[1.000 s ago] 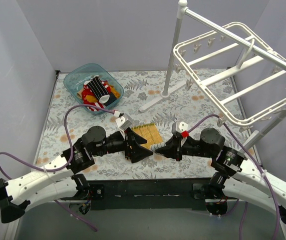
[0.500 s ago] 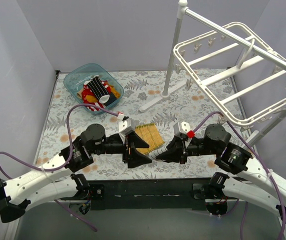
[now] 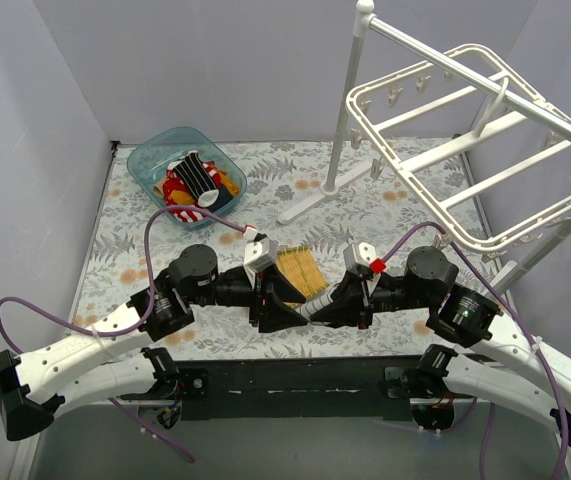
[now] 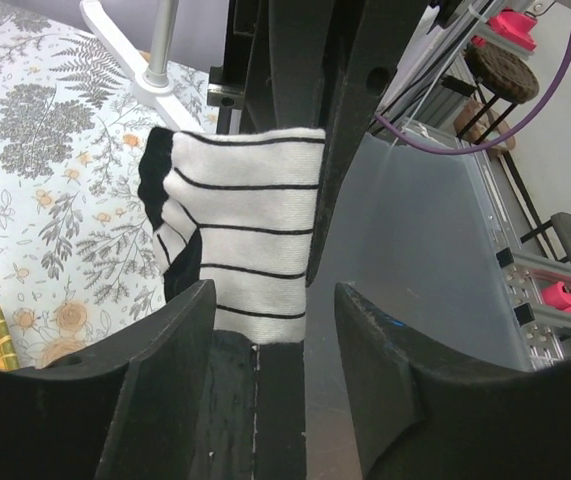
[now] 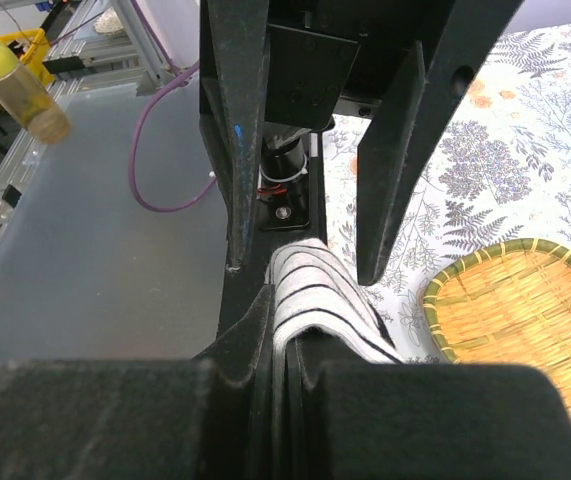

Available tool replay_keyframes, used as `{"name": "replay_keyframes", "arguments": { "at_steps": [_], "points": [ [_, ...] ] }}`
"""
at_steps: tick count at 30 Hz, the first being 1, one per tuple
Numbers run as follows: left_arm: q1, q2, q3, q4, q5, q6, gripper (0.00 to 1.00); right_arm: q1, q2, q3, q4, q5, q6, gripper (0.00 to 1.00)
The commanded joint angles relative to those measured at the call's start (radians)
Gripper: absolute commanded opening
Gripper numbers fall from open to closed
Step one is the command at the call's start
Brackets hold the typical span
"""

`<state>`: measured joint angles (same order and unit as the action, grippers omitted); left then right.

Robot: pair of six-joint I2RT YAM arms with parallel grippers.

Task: Remove the socks clipped to the hanger
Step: Place the sock in the bin.

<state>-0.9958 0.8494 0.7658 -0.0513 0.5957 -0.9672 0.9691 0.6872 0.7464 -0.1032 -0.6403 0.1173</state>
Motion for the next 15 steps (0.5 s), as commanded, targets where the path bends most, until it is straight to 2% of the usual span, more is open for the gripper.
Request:
{"name": "replay_keyframes", "arguments": {
  "at_steps": [1, 5, 12, 15],
  "points": [
    [0.002, 0.007, 0.0, 0.045, 0.033, -0.004, 0.4, 0.005, -0.008, 0.036, 0.042, -0.019, 0.016, 0.01],
    [0.002, 0.017, 0.0, 0.045, 0.033, -0.008, 0.16, 0.005, -0.006, 0.039, 0.045, -0.012, 0.019, 0.01],
    [0.002, 0.016, -0.01, 0.073, -0.011, -0.018, 0.05, 0.003, -0.009, 0.036, 0.053, 0.008, 0.024, 0.03],
    [0.003, 0.004, -0.016, 0.071, -0.097, -0.037, 0.0, 0.005, -0.011, 0.038, 0.033, 0.051, 0.022, 0.23]
  ]
}}
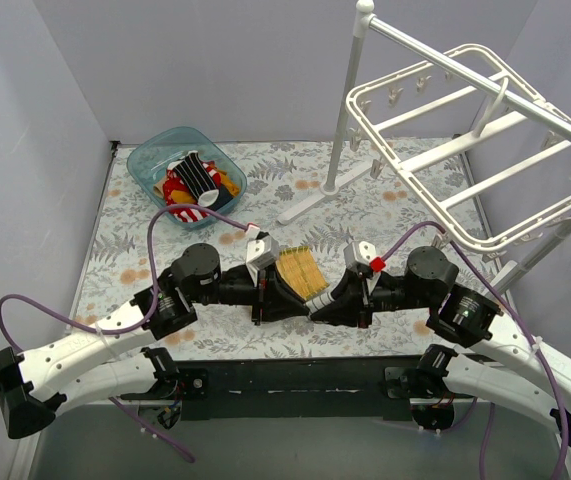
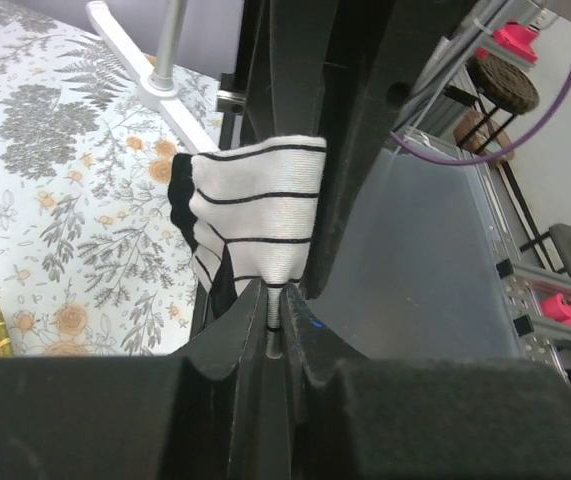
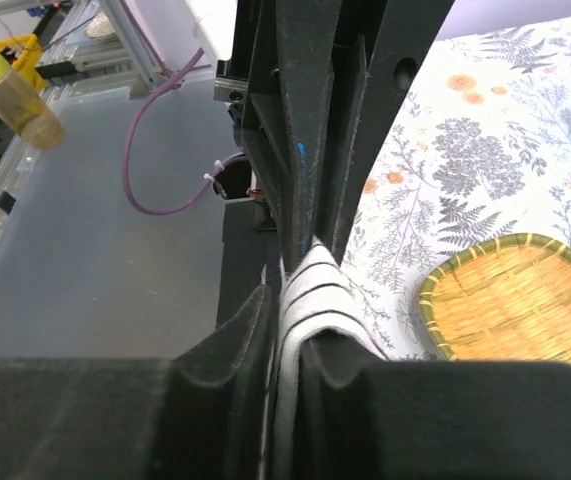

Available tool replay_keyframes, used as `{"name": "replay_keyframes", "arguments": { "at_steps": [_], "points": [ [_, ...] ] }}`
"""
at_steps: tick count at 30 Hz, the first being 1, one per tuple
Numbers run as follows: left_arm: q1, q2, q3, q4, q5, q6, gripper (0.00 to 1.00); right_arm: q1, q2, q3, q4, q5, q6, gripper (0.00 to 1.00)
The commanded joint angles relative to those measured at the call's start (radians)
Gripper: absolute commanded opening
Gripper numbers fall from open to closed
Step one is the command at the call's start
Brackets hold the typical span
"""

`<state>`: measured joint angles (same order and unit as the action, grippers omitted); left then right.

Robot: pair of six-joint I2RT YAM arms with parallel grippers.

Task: Remove the socks clipped to the hanger
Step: Place the sock in the bin.

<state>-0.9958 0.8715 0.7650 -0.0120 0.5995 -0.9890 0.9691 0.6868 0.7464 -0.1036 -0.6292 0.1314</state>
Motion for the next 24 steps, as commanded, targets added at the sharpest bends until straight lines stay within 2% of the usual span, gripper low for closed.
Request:
{"name": "replay_keyframes", "arguments": {
  "at_steps": [1, 3, 4, 6, 10, 11, 14, 16, 17, 21, 24],
  "points": [
    [0.002, -0.023, -0.021, 0.033, -0.177, -0.026, 0.0, 0.003, -0.012, 0.038, 0.024, 0.083, 0.005, 0.34],
    [0.002, -0.032, -0.029, 0.04, -0.242, -0.04, 0.0, 0.005, -0.016, 0.041, -0.016, 0.144, -0.004, 0.44],
    [0.002, -0.037, -0.039, 0.044, -0.329, -0.059, 0.0, 0.005, -0.018, 0.041, -0.031, 0.251, -0.003, 0.48],
    [0.003, -0.043, -0.047, 0.046, -0.415, -0.068, 0.0, 0.005, -0.026, 0.038, -0.073, 0.357, -0.001, 0.54],
    [0.003, -0.046, -0.046, 0.017, -0.702, -0.114, 0.0, 0.003, -0.05, 0.012, -0.088, 0.603, 0.043, 0.69],
    [0.003, -0.042, -0.038, -0.011, -0.813, -0.135, 0.0, 0.005, -0.053, 0.001, -0.091, 0.623, 0.056, 0.7],
    [0.037, -0.005, -0.015, -0.026, -0.953, -0.166, 0.0, 0.005, -0.062, -0.021, -0.1, 0.736, 0.08, 0.75],
    [0.089, 0.039, 0.032, -0.055, -0.972, -0.212, 0.0, 0.003, -0.069, -0.033, -0.099, 0.779, 0.091, 0.75],
    [0.183, 0.081, 0.045, -0.057, -0.959, -0.229, 0.0, 0.005, -0.076, -0.039, -0.087, 0.78, 0.097, 0.76],
    [0.426, 0.196, 0.069, 0.042, -0.758, -0.315, 0.0, 0.003, -0.085, -0.065, -0.071, 0.767, 0.117, 0.76],
    [0.545, 0.352, 0.158, 0.07, -0.716, -0.346, 0.0, 0.003, -0.087, -0.085, -0.061, 0.758, 0.129, 0.76]
  ]
}}
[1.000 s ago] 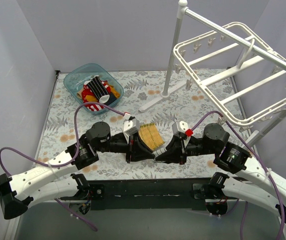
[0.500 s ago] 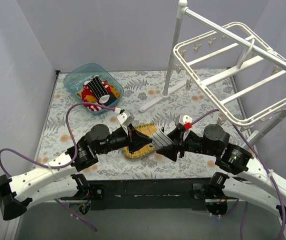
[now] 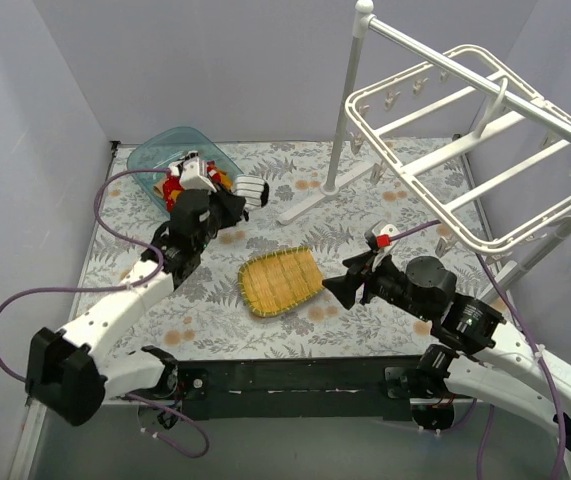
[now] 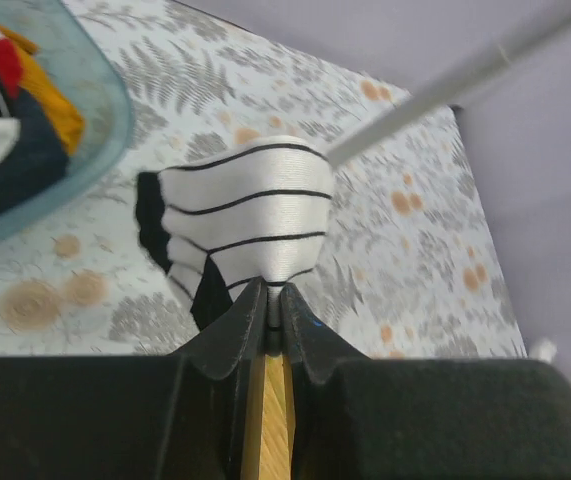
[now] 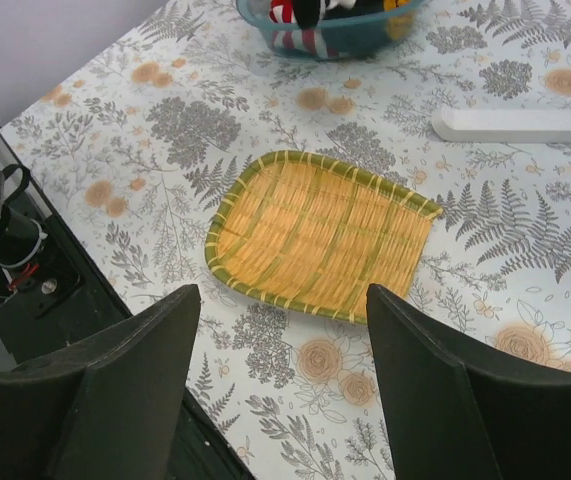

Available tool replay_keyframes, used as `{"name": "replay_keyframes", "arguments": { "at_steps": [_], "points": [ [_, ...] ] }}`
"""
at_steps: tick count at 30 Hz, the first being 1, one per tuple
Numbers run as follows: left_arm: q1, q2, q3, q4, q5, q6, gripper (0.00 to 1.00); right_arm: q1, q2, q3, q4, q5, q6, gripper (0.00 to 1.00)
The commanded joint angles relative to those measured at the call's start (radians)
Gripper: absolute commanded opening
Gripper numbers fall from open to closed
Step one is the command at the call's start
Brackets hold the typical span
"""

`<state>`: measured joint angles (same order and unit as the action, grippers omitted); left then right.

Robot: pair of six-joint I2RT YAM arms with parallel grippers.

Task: Remove the socks clipped to the hanger
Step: Place the sock in the bin.

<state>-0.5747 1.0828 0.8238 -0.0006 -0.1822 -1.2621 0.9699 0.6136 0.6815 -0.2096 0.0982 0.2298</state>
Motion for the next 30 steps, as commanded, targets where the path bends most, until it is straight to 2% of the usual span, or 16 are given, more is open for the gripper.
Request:
{"name": "replay_keyframes", "arguments": {
  "at_steps": [1, 8, 11, 17, 22, 28, 30],
  "points": [
    [0.146, 0.176, 0.154, 0.069, 0.07, -0.075, 0.0, 0.004, -0.014, -0.025, 0.045, 0.034, 0.035, 0.76],
    [0.378, 0.436, 0.336, 0.041, 0.101, -0.112, 0.0, 0.004, -0.023, -0.048, 0.058, 0.041, 0.066, 0.75],
    [0.452, 0.532, 0.357, 0.034, 0.118, -0.132, 0.0, 0.004, -0.023, -0.046, 0.056, 0.035, 0.071, 0.76],
    [0.524, 0.704, 0.336, 0.005, 0.09, -0.167, 0.0, 0.006, -0.015, -0.049, 0.052, 0.025, 0.075, 0.76],
    [0.536, 0.819, 0.353, -0.059, 0.038, -0.146, 0.0, 0.004, 0.001, -0.054, 0.052, -0.003, 0.091, 0.75],
    [0.541, 0.777, 0.34, -0.033, 0.062, -0.132, 0.0, 0.003, -0.003, -0.065, 0.062, -0.011, 0.106, 0.76],
    [0.541, 0.758, 0.36, -0.045, 0.066, -0.122, 0.03, 0.004, -0.002, -0.066, 0.067, -0.012, 0.108, 0.75]
  ]
}}
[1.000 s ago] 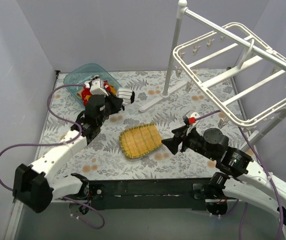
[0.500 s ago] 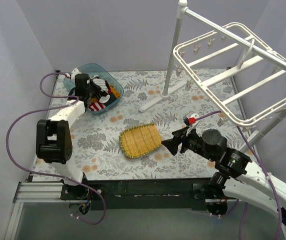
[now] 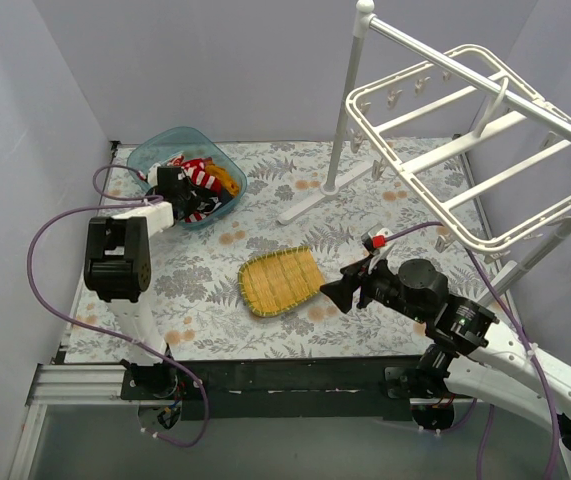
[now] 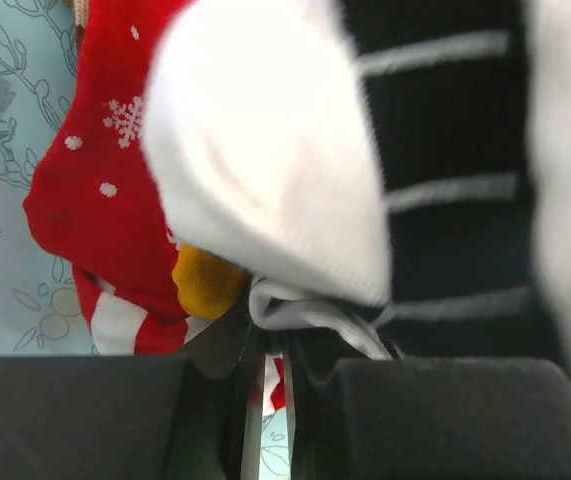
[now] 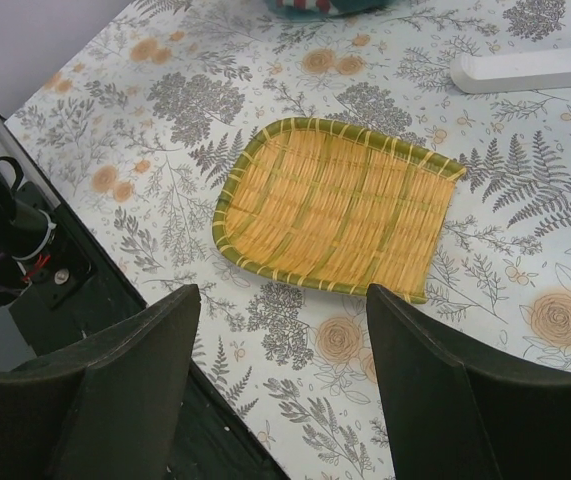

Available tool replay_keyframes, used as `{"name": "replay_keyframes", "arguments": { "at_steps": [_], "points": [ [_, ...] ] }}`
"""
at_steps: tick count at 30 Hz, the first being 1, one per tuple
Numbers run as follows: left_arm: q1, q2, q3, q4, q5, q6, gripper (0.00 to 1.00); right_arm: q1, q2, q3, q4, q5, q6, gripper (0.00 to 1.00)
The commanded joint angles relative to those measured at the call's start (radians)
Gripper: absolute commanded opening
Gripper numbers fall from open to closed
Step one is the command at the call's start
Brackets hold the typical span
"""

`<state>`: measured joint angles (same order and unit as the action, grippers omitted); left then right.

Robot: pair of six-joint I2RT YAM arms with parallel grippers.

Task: Remove the socks clipped to the hanger
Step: Reset both arms

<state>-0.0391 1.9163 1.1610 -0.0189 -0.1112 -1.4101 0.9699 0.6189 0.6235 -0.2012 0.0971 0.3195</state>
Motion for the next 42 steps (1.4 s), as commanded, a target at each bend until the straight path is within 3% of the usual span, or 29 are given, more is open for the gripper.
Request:
{"name": "replay_keyframes", "arguments": {
  "at_steps": [1, 3, 4, 7, 10, 12, 21, 24, 29, 34, 37, 42],
  "points": [
    [0.005, -0.101, 0.034, -0.045, -0.005, 0.03, 0.09, 0.004, -0.004, -0.007, 0.06, -0.016, 0.018, 0.75],
    [0.005, -0.132, 0.051, -0.058, -0.005, 0.045, 0.2, 0.004, -0.001, -0.008, 0.059, -0.016, 0.018, 0.75],
    [0.005, -0.149, 0.052, -0.062, -0.008, 0.048, 0.37, 0.004, 0.001, -0.007, 0.06, -0.017, 0.016, 0.76],
    [0.005, -0.207, 0.058, -0.073, -0.005, 0.069, 0.64, 0.004, -0.002, -0.01, 0.069, -0.017, 0.018, 0.75],
    [0.005, -0.263, 0.048, -0.087, -0.015, 0.089, 0.8, 0.004, 0.001, -0.01, 0.072, -0.013, 0.018, 0.76],
    [0.005, -0.302, 0.04, -0.101, -0.012, 0.106, 0.98, 0.004, 0.002, -0.01, 0.082, -0.011, 0.016, 0.76],
    [-0.042, -0.467, -0.017, -0.133, 0.087, 0.135, 0.98, 0.004, 0.022, -0.015, 0.123, -0.004, 0.018, 0.77],
    [-0.155, -0.551, -0.069, -0.122, 0.099, 0.132, 0.98, 0.004, 0.024, -0.027, 0.146, 0.006, 0.018, 0.78],
    [-0.433, -0.673, -0.223, -0.047, 0.097, 0.114, 0.98, 0.004, 0.03, -0.062, 0.189, 0.026, 0.02, 0.79],
    [-0.693, -0.706, -0.299, 0.004, 0.039, 0.138, 0.98, 0.004, 0.031, -0.085, 0.192, 0.056, 0.023, 0.79],
    [-0.778, -0.726, -0.343, 0.005, 0.01, 0.137, 0.98, 0.004, 0.012, -0.107, 0.223, 0.079, 0.027, 0.8],
    [-0.8, -0.833, -0.449, 0.074, 0.071, 0.076, 0.98, 0.004, -0.015, -0.125, 0.21, 0.115, 0.029, 0.8]
  ]
}}
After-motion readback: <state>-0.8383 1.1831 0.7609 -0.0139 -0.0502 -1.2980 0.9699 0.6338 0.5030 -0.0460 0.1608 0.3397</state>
